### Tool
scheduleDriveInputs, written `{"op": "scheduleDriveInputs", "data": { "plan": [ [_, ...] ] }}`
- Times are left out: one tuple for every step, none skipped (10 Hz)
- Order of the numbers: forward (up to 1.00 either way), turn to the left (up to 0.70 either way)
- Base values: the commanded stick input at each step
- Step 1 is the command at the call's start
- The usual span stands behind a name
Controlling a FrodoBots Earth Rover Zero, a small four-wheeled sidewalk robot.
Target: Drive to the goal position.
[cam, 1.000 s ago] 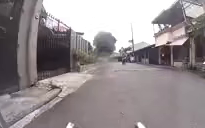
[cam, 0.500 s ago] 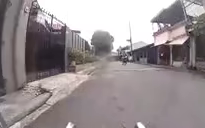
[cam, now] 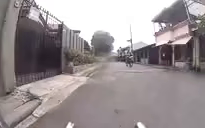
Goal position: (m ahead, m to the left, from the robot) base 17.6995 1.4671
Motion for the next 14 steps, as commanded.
{"op": "scheduleDriveInputs", "data": {
  "plan": [
    [0.7,0.0],
    [0.7,0.0],
    [0.7,0.0],
    [0.7,0.0],
    [0.7,0.0],
    [0.7,0.0],
    [0.7,-0.01],
    [0.7,0.0],
    [0.7,0.0],
    [0.7,0.0],
    [0.7,-0.03],
    [0.7,-0.1],
    [0.7,-0.14],
    [0.7,-0.14]
  ]
}}
